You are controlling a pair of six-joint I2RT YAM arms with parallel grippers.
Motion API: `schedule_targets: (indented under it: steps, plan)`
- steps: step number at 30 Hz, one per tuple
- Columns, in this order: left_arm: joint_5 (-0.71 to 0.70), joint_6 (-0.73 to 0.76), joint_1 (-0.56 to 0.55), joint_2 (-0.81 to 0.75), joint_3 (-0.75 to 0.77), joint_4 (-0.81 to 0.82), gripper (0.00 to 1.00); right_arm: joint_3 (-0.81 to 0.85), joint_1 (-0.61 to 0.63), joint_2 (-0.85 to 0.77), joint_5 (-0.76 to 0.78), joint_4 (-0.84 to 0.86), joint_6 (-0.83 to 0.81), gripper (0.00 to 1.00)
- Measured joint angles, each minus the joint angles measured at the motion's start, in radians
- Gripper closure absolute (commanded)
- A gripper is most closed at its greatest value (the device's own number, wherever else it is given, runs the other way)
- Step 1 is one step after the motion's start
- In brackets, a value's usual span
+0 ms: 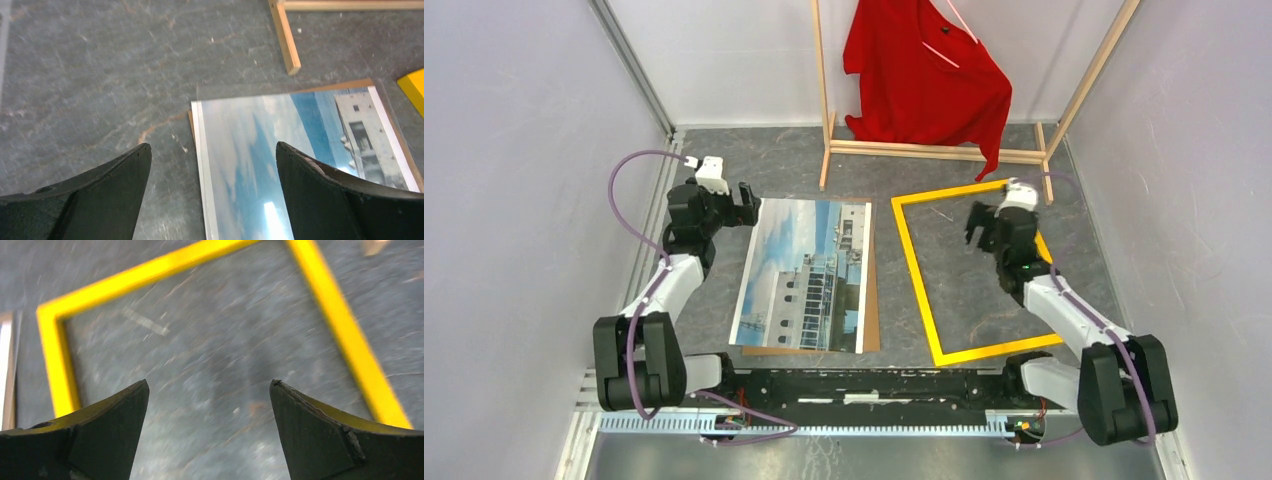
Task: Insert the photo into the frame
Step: Turn over the photo frame at the center of the board.
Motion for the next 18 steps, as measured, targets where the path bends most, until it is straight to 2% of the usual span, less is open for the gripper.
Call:
schedule_targets:
  steps: [4, 8, 14, 18]
  plan:
    - [0.015, 0.027, 0.0, 0.0, 0.08, -0.226, 0.0, 0.04, 0.219, -0.012, 0.06, -0.143, -0.015, 0.02]
    - [0.021, 0.056, 0.0, 0.0, 0.142, -0.405, 0.0, 0.056, 0.394, -0.005, 0.115, -0.204, -0.016, 0.02]
    - [0.021, 0.089, 0.0, 0.0, 0.2, -0.582, 0.0, 0.056, 0.558, 0.098, 0.174, -0.245, -0.015, 0.03]
    - [0.023, 0.1, 0.0, -0.008, 0.211, -0.651, 0.0, 0.06, 0.62, 0.172, 0.179, -0.257, -0.013, 0.05]
